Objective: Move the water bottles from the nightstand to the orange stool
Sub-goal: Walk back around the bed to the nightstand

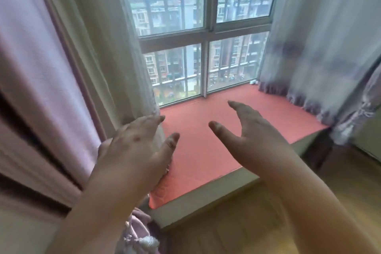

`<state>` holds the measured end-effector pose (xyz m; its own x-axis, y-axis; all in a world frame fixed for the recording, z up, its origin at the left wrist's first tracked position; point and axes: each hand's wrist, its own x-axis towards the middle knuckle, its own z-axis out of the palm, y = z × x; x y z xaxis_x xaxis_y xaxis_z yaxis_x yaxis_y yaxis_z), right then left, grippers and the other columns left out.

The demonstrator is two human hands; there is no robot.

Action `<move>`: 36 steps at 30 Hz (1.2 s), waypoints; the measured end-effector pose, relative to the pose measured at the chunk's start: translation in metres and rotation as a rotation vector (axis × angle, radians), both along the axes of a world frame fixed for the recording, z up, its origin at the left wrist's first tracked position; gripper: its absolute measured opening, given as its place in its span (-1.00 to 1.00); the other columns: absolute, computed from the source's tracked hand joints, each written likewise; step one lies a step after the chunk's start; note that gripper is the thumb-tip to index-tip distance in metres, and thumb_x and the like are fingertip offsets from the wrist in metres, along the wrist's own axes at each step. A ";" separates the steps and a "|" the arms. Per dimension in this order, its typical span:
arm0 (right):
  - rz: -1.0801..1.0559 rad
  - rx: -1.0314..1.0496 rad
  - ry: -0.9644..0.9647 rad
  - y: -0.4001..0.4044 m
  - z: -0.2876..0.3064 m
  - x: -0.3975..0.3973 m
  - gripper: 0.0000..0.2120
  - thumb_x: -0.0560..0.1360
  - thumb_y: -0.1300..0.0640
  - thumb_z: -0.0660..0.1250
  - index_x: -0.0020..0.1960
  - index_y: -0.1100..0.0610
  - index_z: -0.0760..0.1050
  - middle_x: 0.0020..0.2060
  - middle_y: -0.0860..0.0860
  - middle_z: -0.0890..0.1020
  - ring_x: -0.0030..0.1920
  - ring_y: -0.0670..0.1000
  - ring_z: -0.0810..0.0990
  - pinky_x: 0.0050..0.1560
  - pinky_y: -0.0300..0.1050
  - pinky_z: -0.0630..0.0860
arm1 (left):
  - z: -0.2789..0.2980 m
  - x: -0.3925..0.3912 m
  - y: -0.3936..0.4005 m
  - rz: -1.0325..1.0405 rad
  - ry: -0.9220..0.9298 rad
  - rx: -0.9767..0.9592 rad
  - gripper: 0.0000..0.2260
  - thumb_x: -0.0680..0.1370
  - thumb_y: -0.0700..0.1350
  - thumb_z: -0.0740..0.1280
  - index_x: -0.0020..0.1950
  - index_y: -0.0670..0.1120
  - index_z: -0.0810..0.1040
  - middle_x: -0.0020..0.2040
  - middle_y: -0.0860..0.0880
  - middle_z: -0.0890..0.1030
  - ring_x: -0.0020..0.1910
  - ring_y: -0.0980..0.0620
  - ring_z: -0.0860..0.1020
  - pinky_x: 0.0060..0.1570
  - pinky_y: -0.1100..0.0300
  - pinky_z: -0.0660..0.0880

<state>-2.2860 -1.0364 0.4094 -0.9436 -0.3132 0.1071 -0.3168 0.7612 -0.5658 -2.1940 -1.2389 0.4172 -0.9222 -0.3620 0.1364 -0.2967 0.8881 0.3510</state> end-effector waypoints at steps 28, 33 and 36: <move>-0.888 -0.043 0.090 0.313 -0.005 0.103 -0.32 0.52 -0.39 0.17 0.56 -0.17 0.15 0.52 -0.17 0.27 0.46 -0.07 0.31 0.34 -0.01 0.37 | 0.010 -0.088 0.320 -0.947 0.114 -0.052 -0.44 0.52 0.41 -0.02 0.50 0.28 0.21 0.52 0.22 0.26 0.50 0.04 0.21 0.42 -0.08 0.22; -0.948 0.003 0.079 0.378 0.000 0.106 -0.33 0.54 -0.37 0.16 0.57 -0.17 0.13 0.54 -0.17 0.24 0.49 -0.07 0.28 0.34 -0.02 0.35 | 0.006 -0.100 0.387 -0.971 0.108 -0.056 -0.43 0.52 0.40 -0.04 0.51 0.28 0.21 0.53 0.22 0.23 0.50 0.05 0.17 0.39 -0.08 0.21; -0.988 0.026 0.069 0.409 -0.003 0.104 -0.33 0.54 -0.37 0.16 0.57 -0.15 0.13 0.54 -0.16 0.25 0.48 -0.06 0.30 0.34 -0.03 0.35 | -0.001 -0.109 0.421 -0.997 0.097 -0.070 -0.43 0.52 0.42 -0.04 0.50 0.28 0.21 0.52 0.23 0.23 0.50 0.07 0.17 0.37 -0.06 0.20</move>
<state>-2.1821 -0.6278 0.4066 -0.7741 0.6081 0.1760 0.4353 0.7132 -0.5495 -2.3031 -0.8182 0.4167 -0.7835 0.5817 0.2182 0.6213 0.7350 0.2715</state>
